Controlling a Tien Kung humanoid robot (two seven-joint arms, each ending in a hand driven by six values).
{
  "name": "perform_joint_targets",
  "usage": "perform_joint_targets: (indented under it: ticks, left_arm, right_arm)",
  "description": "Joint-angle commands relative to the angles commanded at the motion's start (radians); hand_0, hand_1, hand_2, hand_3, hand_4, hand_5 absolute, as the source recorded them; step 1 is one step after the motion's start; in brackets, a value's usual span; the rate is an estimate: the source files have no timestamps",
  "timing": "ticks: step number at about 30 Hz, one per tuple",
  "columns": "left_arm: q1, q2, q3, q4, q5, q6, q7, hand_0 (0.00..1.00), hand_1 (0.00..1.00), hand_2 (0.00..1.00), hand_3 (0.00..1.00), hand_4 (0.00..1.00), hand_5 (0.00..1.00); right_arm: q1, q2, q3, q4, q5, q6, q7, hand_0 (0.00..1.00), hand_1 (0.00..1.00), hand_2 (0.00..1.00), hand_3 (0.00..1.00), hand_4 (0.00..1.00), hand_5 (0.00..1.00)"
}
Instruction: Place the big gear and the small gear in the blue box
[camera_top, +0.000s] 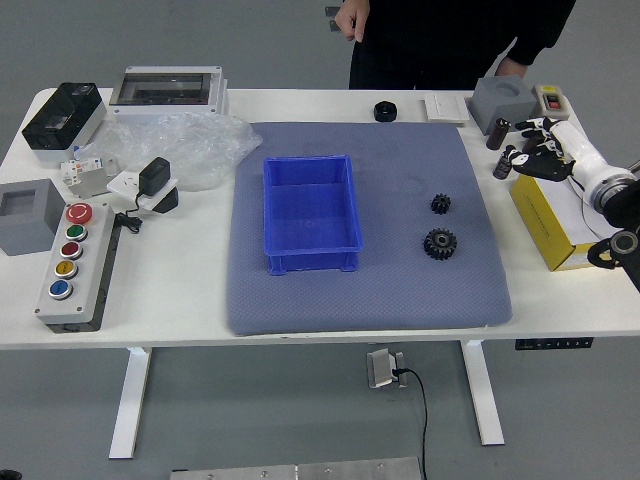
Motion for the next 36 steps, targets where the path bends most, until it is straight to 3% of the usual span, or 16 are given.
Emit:
perform_joint_targets:
  ticks: [2,3,8,10,17,26,36]
  left_arm:
    - [0.000,0.000,0.000,0.000,0.000,0.000,0.000,0.894,0.887,0.882,0.910,0.844,0.713]
    - [0.000,0.000,0.000,0.000,0.000,0.000,0.000,0.894,0.888,0.881,0.909,0.844,0.710]
    - [0.000,0.000,0.000,0.000,-0.001,-0.001,0.000,0.894,0.888,0.881,0.909,0.844,0.710]
    - [0.001,0.000,0.000,0.000,0.000,-0.001,0.000,0.894,0.888,0.880,0.908,0.844,0.708]
    - [0.000,-0.001,0.001,0.000,0.000,-0.002,0.001,0.894,0.887,0.880,0.907,0.843,0.706]
    - [0.001,-0.001,0.003,0.000,-0.001,-0.004,0.002,0.894,0.887,0.879,0.905,0.843,0.704]
    - [-0.003,-0.001,0.005,0.000,0.000,-0.006,0.002,0.893,0.886,0.878,0.902,0.841,0.700]
  right_arm:
    - [0.005,0.001,-0.012,0.004,-0.033,0.008,-0.011,0.728,0.705,0.813,0.807,0.568,0.214]
    - [0.007,0.001,-0.018,0.005,-0.053,0.012,-0.016,0.685,0.677,0.818,0.799,0.554,0.162]
    - [0.035,0.010,-0.077,0.019,-0.202,0.069,-0.061,0.685,0.677,0.818,0.799,0.554,0.162]
    - [0.050,0.017,-0.107,0.019,-0.260,0.095,-0.076,0.632,0.639,0.798,0.783,0.546,0.129]
    - [0.117,0.059,-0.234,-0.033,-0.436,0.171,-0.079,0.626,0.626,0.803,0.787,0.534,0.108]
    - [0.192,0.118,-0.316,-0.184,-0.475,0.151,-0.002,0.629,0.616,0.783,0.777,0.524,0.092]
    - [0.246,0.179,-0.337,-0.325,-0.453,0.147,0.020,0.629,0.603,0.769,0.767,0.499,0.086]
